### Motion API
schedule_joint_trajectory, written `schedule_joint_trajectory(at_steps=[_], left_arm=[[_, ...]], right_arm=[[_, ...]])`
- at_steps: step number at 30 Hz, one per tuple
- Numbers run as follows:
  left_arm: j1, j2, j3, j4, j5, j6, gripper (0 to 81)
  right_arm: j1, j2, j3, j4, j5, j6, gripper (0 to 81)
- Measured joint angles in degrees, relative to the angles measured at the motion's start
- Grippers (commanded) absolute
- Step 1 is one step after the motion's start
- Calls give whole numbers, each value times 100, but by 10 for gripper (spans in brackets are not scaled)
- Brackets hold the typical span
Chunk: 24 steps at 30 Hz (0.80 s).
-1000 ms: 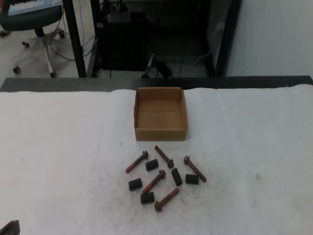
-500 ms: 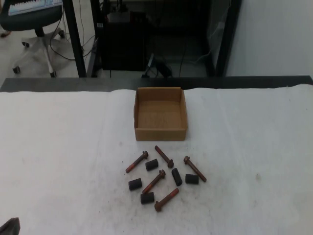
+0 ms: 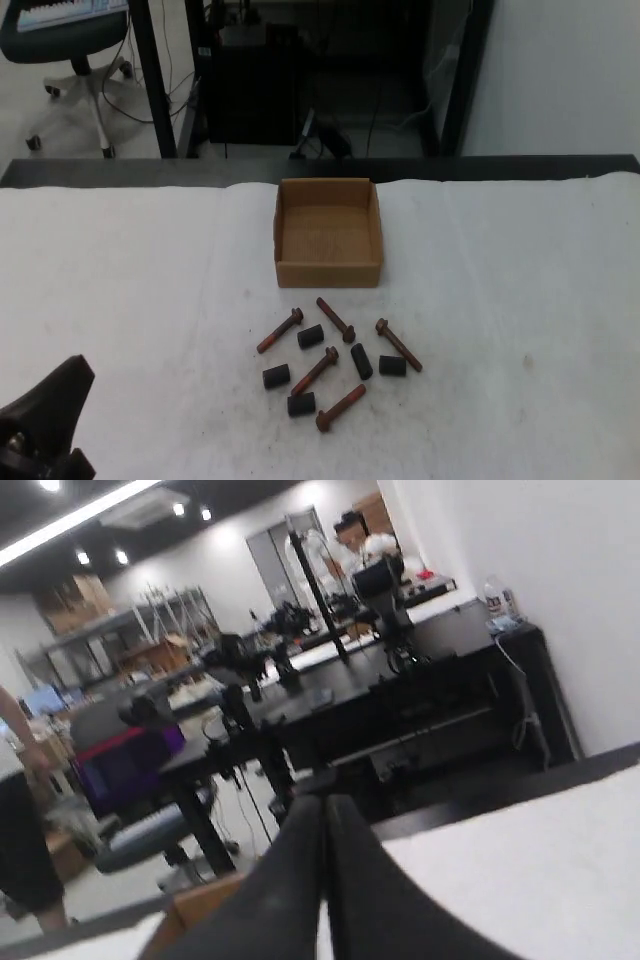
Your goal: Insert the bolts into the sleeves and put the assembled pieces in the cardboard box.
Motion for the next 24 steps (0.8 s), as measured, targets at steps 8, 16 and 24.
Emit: schedule_joint_trajectory(at_steps=[8, 16, 24], left_arm=[[0, 0, 0, -158, 489, -525, 3], [0, 114, -282, -599, 1402, -605, 3], [0, 2356, -2161, 1305, 1509, 1346, 88]], right_arm=[[0, 2, 0, -720, -374, 1912, 8], [0, 335, 0, -645, -2172, 2051, 165], [0, 2433, -898, 267, -3046, 1041, 293]])
